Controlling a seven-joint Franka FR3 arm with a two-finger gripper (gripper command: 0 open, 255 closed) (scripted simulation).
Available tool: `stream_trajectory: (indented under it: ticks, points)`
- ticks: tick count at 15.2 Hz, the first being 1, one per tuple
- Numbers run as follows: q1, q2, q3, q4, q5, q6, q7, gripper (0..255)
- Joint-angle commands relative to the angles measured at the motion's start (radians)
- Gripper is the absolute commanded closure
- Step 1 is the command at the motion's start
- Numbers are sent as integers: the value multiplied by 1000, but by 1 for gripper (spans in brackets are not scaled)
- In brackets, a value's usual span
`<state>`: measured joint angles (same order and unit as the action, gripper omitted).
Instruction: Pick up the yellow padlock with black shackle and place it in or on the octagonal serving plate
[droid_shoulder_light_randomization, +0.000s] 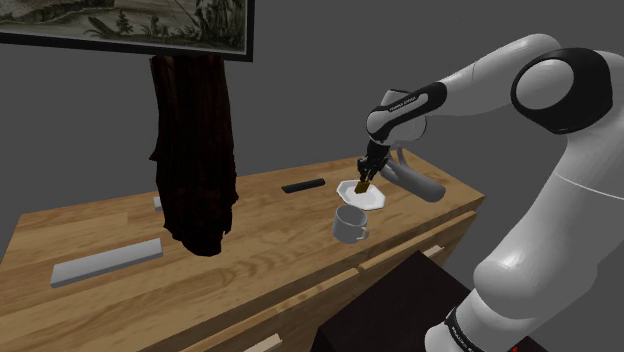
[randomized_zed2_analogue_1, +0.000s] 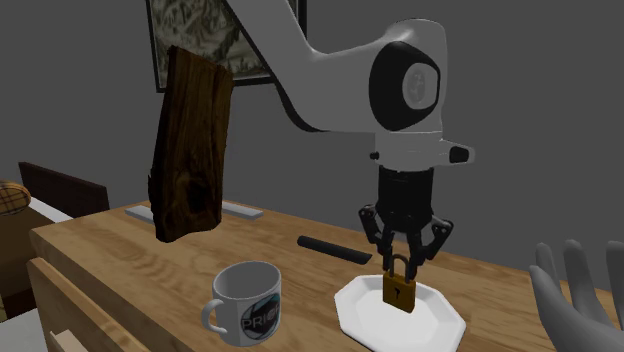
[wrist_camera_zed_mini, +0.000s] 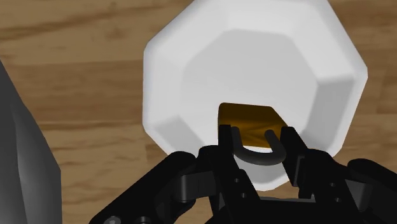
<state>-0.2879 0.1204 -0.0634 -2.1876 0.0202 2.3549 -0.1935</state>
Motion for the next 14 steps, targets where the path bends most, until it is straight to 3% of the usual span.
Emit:
stream_trajectory:
  ticks: [1, 6, 7, 12, 14]
  points:
    - [0, 2, 0, -1, 0, 4, 0, 255]
    - [0, 2, 0, -1, 0, 4, 0, 255]
    - [0, 2, 0, -1, 0, 4, 0, 0]
    - [0, 2, 0, -1, 0, 4, 0, 0]
    - [1, -40, -1, 19, -4, -59, 4, 0]
